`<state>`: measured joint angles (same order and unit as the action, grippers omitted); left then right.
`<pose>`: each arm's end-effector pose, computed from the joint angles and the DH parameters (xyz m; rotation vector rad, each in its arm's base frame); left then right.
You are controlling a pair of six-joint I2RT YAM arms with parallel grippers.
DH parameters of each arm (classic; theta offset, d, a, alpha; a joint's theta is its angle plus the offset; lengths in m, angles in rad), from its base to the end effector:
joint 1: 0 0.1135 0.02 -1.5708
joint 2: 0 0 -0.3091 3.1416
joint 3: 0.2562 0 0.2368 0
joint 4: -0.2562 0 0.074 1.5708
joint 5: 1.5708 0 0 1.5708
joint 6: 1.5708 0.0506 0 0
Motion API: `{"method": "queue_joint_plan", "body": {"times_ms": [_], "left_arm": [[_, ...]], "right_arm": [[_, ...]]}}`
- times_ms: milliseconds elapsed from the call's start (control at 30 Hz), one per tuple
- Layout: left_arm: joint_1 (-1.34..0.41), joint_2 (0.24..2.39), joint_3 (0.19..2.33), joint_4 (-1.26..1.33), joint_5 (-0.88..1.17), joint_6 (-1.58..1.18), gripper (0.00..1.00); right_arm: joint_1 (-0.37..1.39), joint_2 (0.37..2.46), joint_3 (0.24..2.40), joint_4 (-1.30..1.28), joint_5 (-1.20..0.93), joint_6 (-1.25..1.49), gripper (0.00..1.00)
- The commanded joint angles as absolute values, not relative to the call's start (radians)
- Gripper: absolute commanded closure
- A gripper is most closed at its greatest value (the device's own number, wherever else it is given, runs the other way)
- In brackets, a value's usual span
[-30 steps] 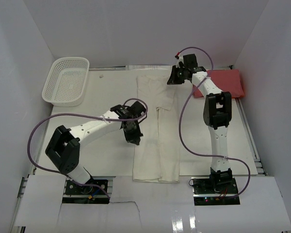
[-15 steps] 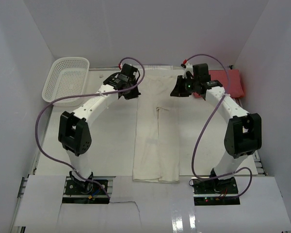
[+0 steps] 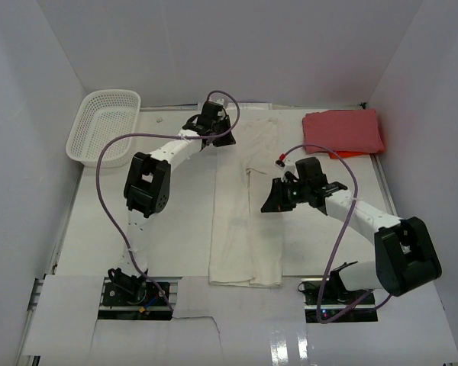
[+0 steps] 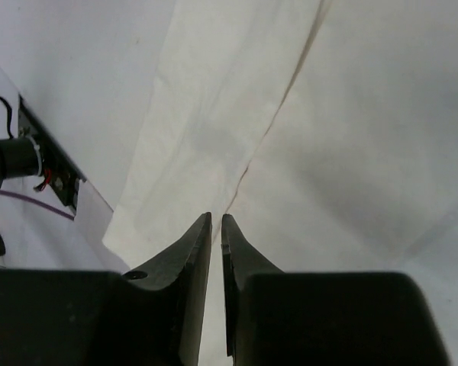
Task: Fold and stack the t-shirts
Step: Rotate the tshirt 90 degrees
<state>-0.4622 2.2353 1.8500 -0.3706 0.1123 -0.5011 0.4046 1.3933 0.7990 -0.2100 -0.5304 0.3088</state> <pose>0.4771 -0.2440 0.2411 0.0116 2.4021 -0.5998 0.2385 0.1300 0.2545 -0.3826 2.4172 0.9616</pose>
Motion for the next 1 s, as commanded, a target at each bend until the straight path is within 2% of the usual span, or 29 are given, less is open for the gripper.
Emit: {"method": "queue_joint_plan", "body": {"times_ms": [0, 333, 467, 967], "left_arm": [[-0.456, 2.272, 1.925, -0.246, 0.221, -0.471, 1.0], [-0.453, 2.405, 1.957, -0.108, 0.328, -0.476, 1.0], [-0.446, 2.437, 1.965, -0.094, 0.325, -0.468, 1.0], [-0.413, 2.582, 2.032, -0.058, 0.233, -0.486, 1.0]], "right_arm": [[0.439, 1.31, 0.668, -0.058, -0.629, 0.405, 0.83], [0.538, 1.241, 0.391, 0.253, -0.741, 0.584, 0.83], [0.59, 1.261, 0.361, 0.314, -0.732, 0.623, 0.84], [0.715, 1.414, 0.305, 0.264, -0.609, 0.643, 0.84]]}}
